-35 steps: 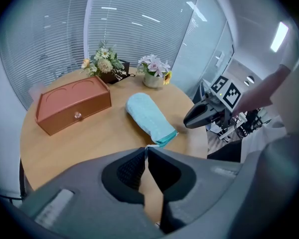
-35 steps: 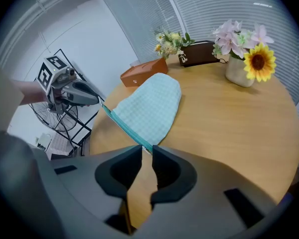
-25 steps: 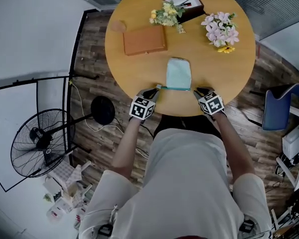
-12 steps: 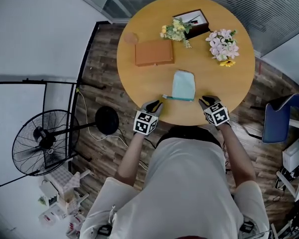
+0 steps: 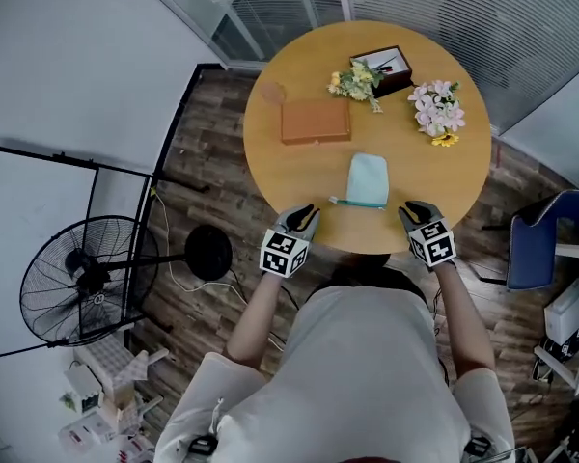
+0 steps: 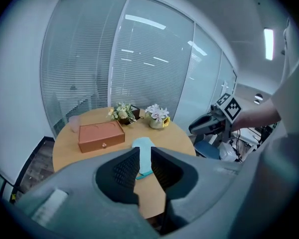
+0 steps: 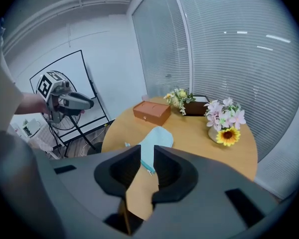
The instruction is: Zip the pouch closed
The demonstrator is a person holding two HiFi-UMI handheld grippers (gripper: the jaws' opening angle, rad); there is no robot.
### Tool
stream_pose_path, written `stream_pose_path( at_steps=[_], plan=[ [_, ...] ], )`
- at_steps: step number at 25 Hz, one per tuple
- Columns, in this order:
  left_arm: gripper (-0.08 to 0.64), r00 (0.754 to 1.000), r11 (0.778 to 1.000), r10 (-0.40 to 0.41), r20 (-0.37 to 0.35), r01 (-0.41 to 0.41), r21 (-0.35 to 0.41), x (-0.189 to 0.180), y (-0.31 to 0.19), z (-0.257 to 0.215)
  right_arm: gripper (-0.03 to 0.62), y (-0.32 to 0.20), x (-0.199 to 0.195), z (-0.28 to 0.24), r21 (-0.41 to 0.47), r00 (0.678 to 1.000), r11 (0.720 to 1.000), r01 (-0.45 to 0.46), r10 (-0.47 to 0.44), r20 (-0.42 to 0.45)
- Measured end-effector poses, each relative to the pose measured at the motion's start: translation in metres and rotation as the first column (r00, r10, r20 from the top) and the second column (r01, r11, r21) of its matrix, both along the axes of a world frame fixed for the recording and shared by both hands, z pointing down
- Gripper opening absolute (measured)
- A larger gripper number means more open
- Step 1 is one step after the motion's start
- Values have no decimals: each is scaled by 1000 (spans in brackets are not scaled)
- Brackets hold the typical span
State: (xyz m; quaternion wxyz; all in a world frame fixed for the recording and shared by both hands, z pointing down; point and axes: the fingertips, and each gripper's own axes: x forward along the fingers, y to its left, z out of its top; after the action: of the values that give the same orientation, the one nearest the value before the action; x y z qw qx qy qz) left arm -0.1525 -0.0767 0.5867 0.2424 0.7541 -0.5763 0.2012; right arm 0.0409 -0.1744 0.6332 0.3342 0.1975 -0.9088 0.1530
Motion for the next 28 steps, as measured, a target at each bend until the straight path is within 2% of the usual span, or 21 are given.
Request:
stream_pose_path(
  at_steps=[5,11,19,28],
  plan=[
    [57,1000,998,0,-1,0,70,-5,20,-32,81,18,-7,-39,55,999,997,-45,44,30],
    [57,1000,993,-27,-8,28,115,-9,50,-68,80,49,-6,-85,141,993,984,-108,99,66],
    [57,1000,981,15,-19,-11,193,-1,86,-110,80,95,9,-140,212,980,960,-184,164,110],
    [57,999,963,17,-30,-8,269,18,104,-149,77,116,26,-185,278,970,937,-211,165,180]
  ],
)
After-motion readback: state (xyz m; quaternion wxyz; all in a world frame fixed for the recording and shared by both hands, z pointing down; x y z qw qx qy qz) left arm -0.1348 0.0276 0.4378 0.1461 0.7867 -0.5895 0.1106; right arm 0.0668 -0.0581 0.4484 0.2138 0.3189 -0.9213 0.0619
